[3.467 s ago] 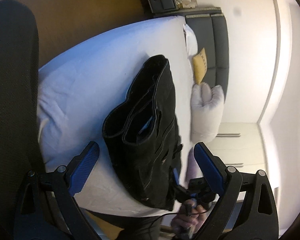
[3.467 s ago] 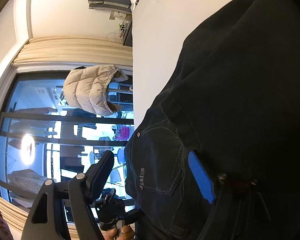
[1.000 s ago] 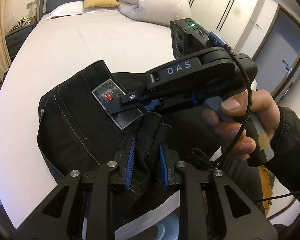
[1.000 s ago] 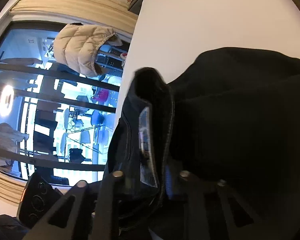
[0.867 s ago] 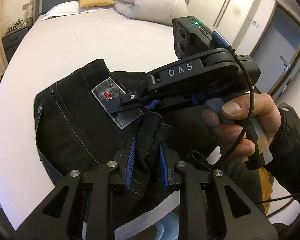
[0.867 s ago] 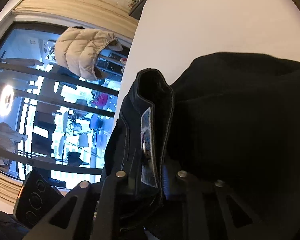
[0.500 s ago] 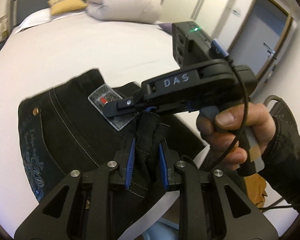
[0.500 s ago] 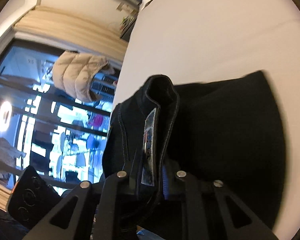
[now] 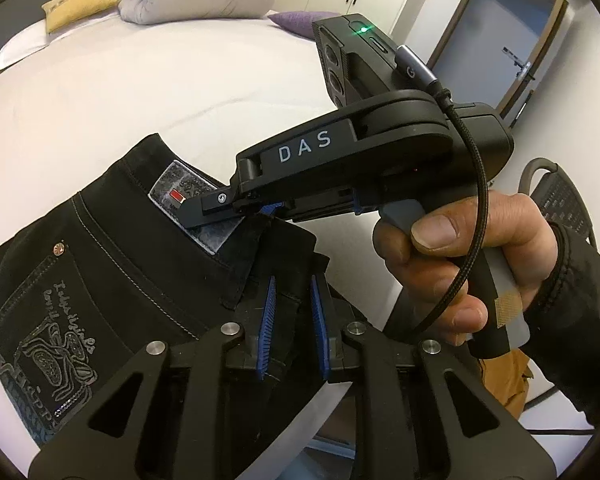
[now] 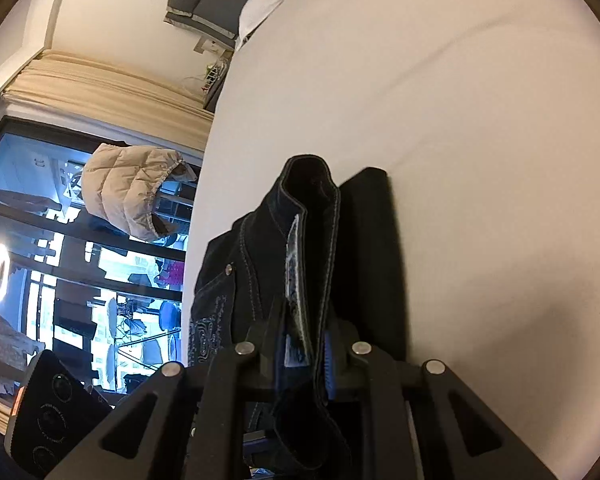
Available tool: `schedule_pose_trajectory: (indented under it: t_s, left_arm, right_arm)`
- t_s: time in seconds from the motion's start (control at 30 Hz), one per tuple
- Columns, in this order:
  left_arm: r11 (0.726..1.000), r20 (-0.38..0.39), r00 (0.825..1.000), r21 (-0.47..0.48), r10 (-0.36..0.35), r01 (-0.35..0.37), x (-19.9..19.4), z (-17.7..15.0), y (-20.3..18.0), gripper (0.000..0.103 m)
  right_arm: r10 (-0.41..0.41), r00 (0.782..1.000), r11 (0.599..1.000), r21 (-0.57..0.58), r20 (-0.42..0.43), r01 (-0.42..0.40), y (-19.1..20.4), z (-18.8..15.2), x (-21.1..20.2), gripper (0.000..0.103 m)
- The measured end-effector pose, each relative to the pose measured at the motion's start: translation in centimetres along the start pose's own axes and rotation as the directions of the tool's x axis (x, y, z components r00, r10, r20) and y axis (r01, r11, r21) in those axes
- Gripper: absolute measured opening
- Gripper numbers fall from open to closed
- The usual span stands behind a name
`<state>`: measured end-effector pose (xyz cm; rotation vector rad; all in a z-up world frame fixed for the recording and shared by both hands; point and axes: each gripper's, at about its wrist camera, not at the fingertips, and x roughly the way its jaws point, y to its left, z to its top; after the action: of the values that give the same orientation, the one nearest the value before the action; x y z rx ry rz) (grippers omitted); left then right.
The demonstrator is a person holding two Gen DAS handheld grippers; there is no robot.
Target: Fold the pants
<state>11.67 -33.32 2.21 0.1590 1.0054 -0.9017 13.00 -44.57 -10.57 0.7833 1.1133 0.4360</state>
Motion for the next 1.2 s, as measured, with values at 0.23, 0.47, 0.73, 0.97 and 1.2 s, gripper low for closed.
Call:
schedule_pose_trajectory:
  t_s: [0.23,0.47,0.73,0.97,1.2]
  left_arm:
    - [0.999,-0.024,1.000,0.032,-0.016,0.017,0.3,-0.4,-0.9,0.017]
    - [1.000,-0.074,0.997,0.010,-0.024,0.025,1.4,-0.3,-0.7,0.017]
    - [0.986,0.001,0.992,-0.108,-0.125,0.124,-6.1,-1.4,1.8,0.017]
    - [0.940,0.091,0.994,-0.330,-0.063,0.090,-7.9,-2.5,10.9,0.017]
    - [0.908,0.036,0.999,-0.417,-0.029,0.041,-4.3,-3.1,17.4,0.017]
  right_arm:
    - [0.014,0.999,0.998,0.054,0.036,-0.016,-1.3,-1.9,-1.0,0.017]
    - [0.030,0.999,0.994,0.101,0.025,-0.032,-3.0,-1.7,0.1,0.016]
    - [-0.019,0.994,0.989,0.147,0.105,0.003,-3.2,-2.6,-3.6,0.035]
    - [-0.025,0.994,0.999,-0.044,0.111,0.030,3.5,-3.9,-5.2,0.035]
    - [-0.085,0.996,0.996,0.001,0.012,0.085,1.2,-5.8,-0.6,0.018]
